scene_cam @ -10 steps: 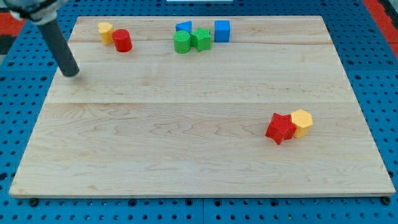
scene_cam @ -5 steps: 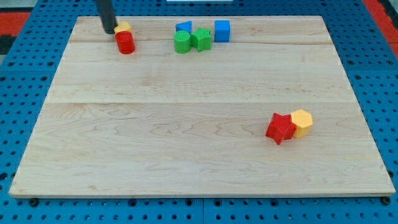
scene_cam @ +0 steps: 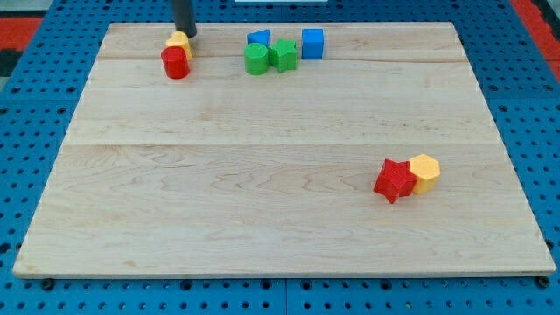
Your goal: Slide the red circle to the bottom left of the red star
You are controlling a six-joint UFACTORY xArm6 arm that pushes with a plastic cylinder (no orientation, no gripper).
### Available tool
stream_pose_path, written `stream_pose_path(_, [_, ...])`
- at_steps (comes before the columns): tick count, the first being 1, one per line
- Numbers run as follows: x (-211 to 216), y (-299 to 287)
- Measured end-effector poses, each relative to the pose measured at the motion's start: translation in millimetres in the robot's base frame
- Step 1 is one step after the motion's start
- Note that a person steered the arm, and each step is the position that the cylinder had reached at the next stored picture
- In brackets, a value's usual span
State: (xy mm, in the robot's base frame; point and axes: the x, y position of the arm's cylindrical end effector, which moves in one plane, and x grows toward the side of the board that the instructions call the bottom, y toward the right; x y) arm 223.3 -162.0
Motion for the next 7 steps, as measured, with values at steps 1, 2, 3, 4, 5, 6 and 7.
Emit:
stream_pose_path(1, [17,-2])
stream_pose_path(2, [29,-3])
stream_pose_path(3, [43,-3])
stream_pose_path(4, [64,-12])
stream_pose_path(5, [85,-25])
stream_pose_path(6, [99,-8])
stream_pose_path(7, [114,29])
